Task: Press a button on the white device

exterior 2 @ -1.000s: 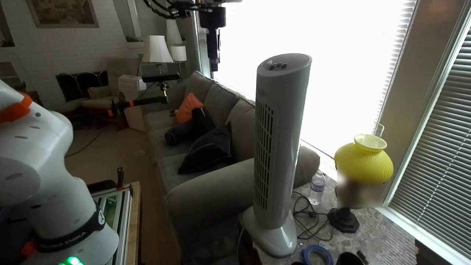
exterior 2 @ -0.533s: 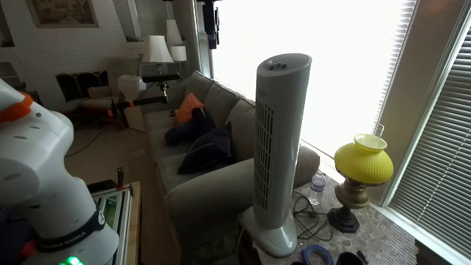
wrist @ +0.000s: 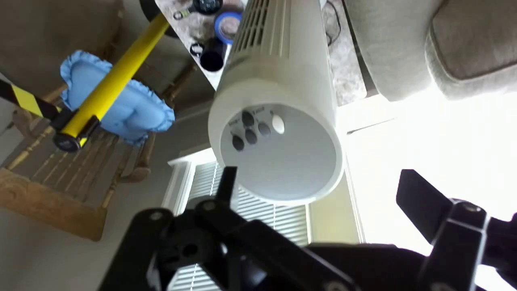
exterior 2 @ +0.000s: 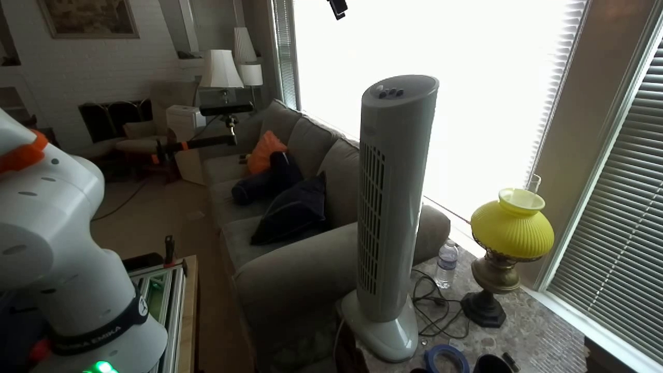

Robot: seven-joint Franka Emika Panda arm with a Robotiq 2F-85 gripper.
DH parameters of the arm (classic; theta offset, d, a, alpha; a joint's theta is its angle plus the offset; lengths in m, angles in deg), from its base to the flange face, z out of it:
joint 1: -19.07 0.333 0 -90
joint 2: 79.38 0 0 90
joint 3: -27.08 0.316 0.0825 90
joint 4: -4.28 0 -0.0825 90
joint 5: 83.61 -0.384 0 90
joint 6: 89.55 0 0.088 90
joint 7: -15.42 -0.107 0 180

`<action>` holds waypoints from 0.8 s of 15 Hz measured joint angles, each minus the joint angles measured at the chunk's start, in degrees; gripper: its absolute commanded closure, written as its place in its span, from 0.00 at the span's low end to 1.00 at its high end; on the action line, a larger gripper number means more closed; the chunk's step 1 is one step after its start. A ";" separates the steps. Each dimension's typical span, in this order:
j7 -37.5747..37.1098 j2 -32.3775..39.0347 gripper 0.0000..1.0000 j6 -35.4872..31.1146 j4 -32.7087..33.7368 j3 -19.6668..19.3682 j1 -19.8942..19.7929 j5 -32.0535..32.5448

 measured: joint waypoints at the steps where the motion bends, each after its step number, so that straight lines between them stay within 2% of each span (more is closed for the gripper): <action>1: 0.16 0.13 0.00 -2.34 0.27 -0.03 -0.15 0.80; 4: 0.32 0.38 0.00 -5.07 0.92 -0.65 -0.24 0.94; 7: 2.12 0.32 0.00 -5.14 1.67 -2.33 -0.21 -1.90; 12: 11.75 -0.43 0.00 -5.13 1.98 -7.73 -0.21 -9.56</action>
